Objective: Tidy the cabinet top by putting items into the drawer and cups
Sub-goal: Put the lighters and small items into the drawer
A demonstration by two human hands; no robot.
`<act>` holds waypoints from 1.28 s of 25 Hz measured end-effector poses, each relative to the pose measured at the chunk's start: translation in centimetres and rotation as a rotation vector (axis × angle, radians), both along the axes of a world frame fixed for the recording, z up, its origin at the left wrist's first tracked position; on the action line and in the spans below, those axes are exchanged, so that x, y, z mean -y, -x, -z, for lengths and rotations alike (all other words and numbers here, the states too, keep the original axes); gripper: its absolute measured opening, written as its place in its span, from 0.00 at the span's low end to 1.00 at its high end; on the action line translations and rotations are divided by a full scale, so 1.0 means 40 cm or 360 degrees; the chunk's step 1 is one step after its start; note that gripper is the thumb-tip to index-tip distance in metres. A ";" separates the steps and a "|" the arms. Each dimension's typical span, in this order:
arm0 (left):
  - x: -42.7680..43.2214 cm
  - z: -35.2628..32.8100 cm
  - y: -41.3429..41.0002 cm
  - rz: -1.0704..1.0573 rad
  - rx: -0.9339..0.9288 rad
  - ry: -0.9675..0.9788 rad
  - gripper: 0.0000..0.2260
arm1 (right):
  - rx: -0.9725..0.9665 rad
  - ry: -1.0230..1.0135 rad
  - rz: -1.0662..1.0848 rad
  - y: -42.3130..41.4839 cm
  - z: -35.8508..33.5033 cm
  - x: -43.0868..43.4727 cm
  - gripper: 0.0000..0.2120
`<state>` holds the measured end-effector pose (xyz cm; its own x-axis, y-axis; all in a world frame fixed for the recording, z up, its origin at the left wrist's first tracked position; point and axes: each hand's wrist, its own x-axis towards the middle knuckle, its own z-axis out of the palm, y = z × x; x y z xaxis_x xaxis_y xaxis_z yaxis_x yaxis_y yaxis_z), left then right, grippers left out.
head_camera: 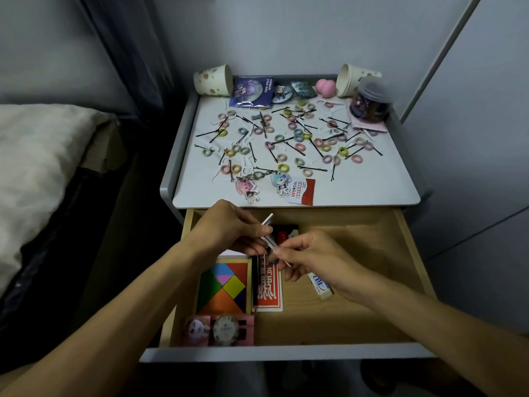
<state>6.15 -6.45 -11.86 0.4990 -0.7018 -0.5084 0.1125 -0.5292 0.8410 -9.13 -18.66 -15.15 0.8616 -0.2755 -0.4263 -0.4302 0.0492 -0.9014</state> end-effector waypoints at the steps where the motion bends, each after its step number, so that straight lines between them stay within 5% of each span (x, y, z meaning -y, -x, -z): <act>1: 0.002 0.002 0.009 0.0043 -0.0014 -0.0034 0.08 | -0.0037 0.0054 -0.0058 0.009 0.003 0.001 0.09; 15: 0.001 0.014 0.071 0.0122 -0.0031 -0.0010 0.05 | -0.0177 0.0222 0.0016 0.058 -0.004 -0.009 0.03; 17: -0.010 0.012 0.056 0.0249 0.0283 -0.0106 0.06 | -0.0232 0.0153 0.0055 0.060 0.005 -0.012 0.04; 21: -0.055 -0.011 0.014 0.0296 0.1888 -0.0893 0.13 | -0.0466 0.0122 0.0465 0.081 0.047 0.038 0.08; 28: -0.065 0.006 0.030 0.0519 0.1786 -0.1221 0.15 | -0.0915 0.0440 0.0762 -0.013 0.144 0.079 0.11; 32: -0.063 0.015 0.021 0.0460 0.1805 -0.1202 0.13 | -0.0863 0.0613 0.0708 -0.049 0.177 0.076 0.09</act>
